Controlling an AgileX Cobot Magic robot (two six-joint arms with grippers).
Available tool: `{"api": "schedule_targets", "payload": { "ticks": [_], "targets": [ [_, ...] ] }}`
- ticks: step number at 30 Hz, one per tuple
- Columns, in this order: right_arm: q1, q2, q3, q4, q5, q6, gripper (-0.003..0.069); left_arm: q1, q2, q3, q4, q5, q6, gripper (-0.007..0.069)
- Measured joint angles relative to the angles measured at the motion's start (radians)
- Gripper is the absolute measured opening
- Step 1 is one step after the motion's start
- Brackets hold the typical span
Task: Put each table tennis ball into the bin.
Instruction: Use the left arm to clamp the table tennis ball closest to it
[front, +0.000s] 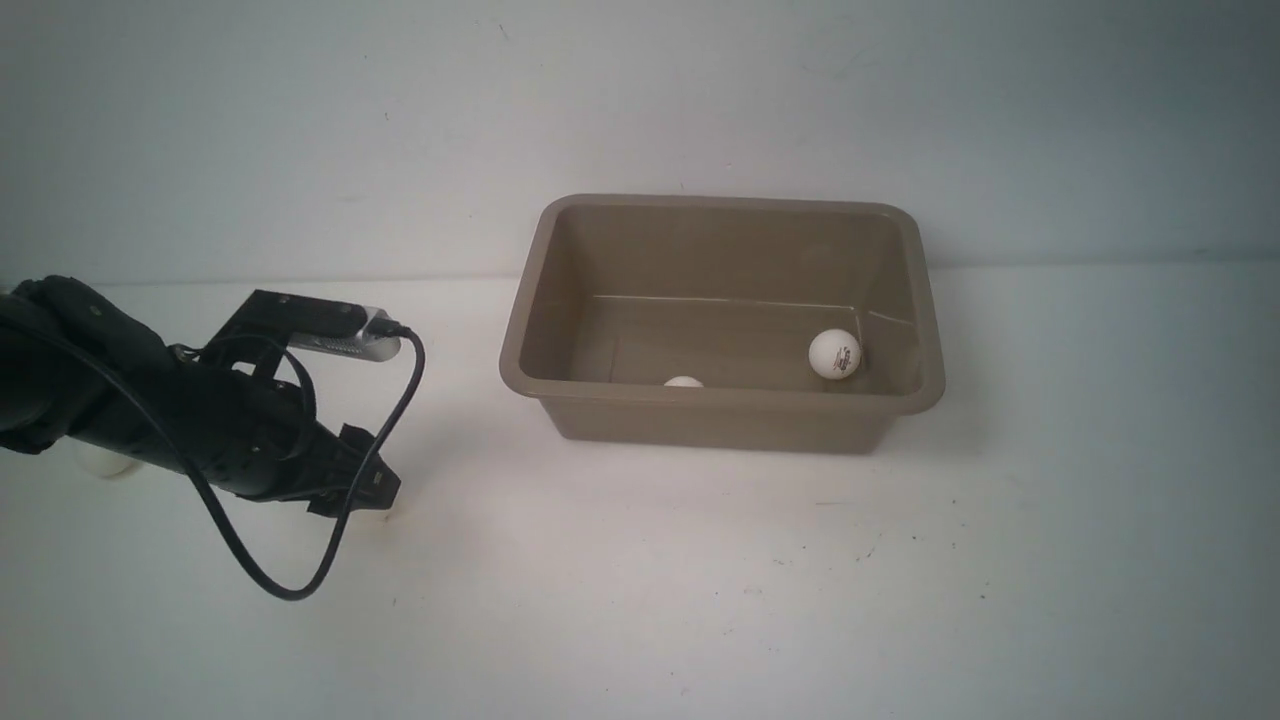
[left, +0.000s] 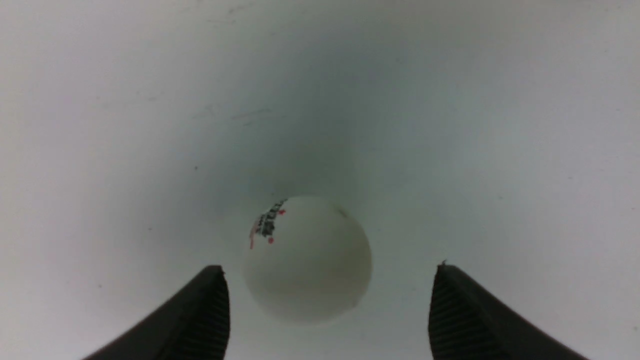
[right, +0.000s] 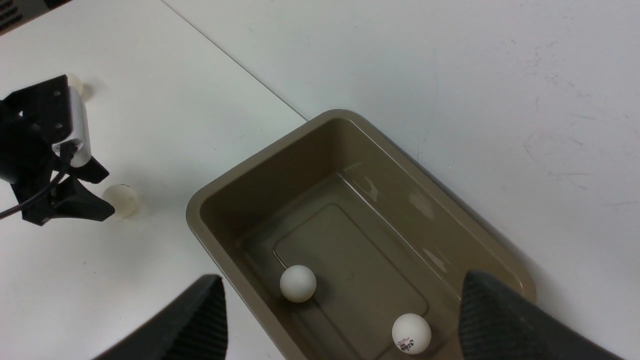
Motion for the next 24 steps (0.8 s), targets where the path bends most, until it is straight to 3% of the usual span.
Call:
{"api": "schedule_targets", "payload": {
  "ticks": [5, 9, 12, 13, 15, 24],
  "targets": [
    [0.0, 0.0, 0.0, 0.002, 0.0, -0.015, 0.0564, 0.0, 0.035, -0.001, -0.039, -0.027, 0.027, 0.0482],
    [0.0, 0.0, 0.0, 0.012, 0.0, -0.021, 0.0564, 0.0, 0.068, -0.002, -0.142, -0.032, 0.113, 0.0479],
    [0.0, 0.0, 0.0, 0.015, 0.0, -0.023, 0.0564, 0.0, 0.08, -0.002, -0.201, -0.034, 0.162, 0.0445],
    [0.0, 0.0, 0.0, 0.015, 0.0, -0.023, 0.0564, 0.0, 0.082, -0.002, -0.219, -0.034, 0.176, 0.04],
    [0.0, 0.0, 0.0, 0.015, 0.0, -0.023, 0.0564, 0.0, 0.083, -0.006, -0.235, -0.03, 0.2, 0.0346],
    [0.0, 0.0, 0.0, 0.018, 0.0, -0.024, 0.0564, 0.0, 0.078, -0.063, -0.237, 0.071, 0.21, 0.0346]
  ]
}}
